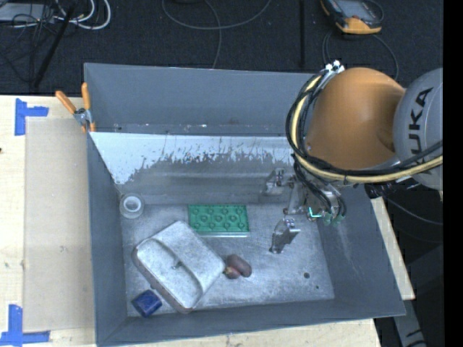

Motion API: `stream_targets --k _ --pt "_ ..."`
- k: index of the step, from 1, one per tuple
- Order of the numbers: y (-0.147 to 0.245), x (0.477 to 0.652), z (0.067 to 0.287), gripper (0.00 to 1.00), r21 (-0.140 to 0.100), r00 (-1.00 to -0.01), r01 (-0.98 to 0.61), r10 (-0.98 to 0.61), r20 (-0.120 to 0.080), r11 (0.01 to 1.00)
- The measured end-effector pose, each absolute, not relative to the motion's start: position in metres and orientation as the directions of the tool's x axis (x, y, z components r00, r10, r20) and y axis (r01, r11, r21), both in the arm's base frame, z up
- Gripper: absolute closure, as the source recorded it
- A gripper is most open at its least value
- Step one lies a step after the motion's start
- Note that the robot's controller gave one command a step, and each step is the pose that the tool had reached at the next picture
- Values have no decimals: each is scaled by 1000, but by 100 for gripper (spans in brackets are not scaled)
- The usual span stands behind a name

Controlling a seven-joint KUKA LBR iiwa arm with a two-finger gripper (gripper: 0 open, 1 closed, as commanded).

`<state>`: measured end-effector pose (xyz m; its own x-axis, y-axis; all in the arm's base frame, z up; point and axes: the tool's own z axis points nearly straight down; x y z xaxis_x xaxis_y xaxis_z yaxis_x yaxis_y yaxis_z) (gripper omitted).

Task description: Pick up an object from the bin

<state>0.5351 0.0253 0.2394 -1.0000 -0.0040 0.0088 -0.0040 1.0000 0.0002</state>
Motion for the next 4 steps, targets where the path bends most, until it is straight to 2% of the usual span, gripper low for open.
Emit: stream_targets --k 1,2,3,4 --pt "69 606 77 0 1 -990 -139 -139 -7 990" --pt "109 617 74 0 -3 -994 -107 -107 -5 994" --pt "122 613 74 0 -6 -998 56 56 -9 998" --pt "126 616 78 100 4 -998 57 57 -20 998"
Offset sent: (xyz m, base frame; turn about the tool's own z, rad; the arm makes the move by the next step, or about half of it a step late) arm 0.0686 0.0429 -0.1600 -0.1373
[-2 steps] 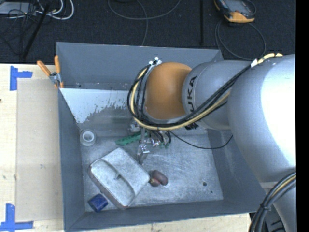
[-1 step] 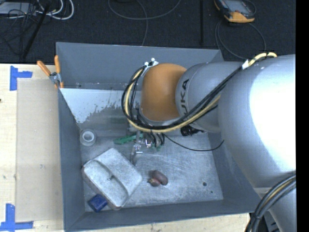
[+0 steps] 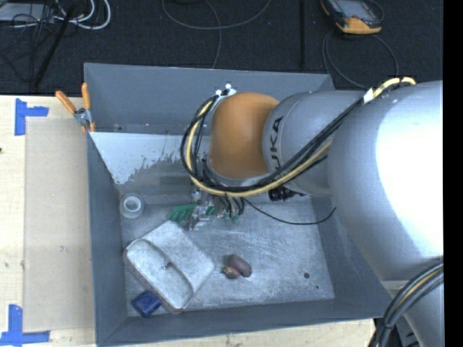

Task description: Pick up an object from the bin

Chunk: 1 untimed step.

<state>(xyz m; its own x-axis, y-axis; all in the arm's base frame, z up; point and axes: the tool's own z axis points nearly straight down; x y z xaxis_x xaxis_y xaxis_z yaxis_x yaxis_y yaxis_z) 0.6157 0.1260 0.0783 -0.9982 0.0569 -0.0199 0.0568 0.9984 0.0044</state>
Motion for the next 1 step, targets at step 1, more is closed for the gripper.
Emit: stream_targets --k 1 --pt "134 604 142 100 2 -999 36 36 -7 999"
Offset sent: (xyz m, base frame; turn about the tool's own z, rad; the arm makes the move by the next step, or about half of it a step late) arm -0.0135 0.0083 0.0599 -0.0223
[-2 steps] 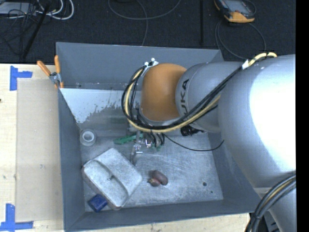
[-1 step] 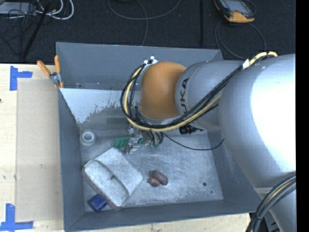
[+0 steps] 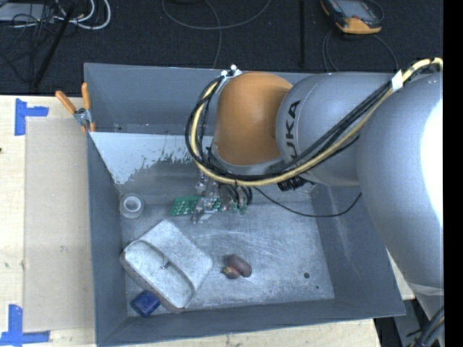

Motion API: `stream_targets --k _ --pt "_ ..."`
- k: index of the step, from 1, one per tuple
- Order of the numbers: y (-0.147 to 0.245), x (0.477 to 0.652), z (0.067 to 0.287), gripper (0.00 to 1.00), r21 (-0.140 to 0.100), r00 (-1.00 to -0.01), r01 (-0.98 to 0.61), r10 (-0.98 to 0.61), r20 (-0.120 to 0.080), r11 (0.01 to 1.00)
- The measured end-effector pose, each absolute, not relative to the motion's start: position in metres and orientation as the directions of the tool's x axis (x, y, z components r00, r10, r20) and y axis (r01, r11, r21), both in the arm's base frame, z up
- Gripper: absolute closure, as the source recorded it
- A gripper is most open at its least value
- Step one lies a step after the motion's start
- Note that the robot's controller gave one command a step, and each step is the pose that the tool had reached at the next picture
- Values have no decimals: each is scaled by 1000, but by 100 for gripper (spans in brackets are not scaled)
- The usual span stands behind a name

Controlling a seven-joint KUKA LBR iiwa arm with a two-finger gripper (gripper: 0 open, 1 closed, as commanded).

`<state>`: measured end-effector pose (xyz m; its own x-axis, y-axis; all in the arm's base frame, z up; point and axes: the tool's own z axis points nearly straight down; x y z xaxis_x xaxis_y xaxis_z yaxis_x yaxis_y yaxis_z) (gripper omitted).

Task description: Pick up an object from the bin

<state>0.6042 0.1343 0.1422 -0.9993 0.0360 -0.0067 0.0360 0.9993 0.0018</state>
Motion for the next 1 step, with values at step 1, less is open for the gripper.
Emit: stream_targets --k 1 --pt "144 599 243 100 3 -999 31 31 -9 1000"
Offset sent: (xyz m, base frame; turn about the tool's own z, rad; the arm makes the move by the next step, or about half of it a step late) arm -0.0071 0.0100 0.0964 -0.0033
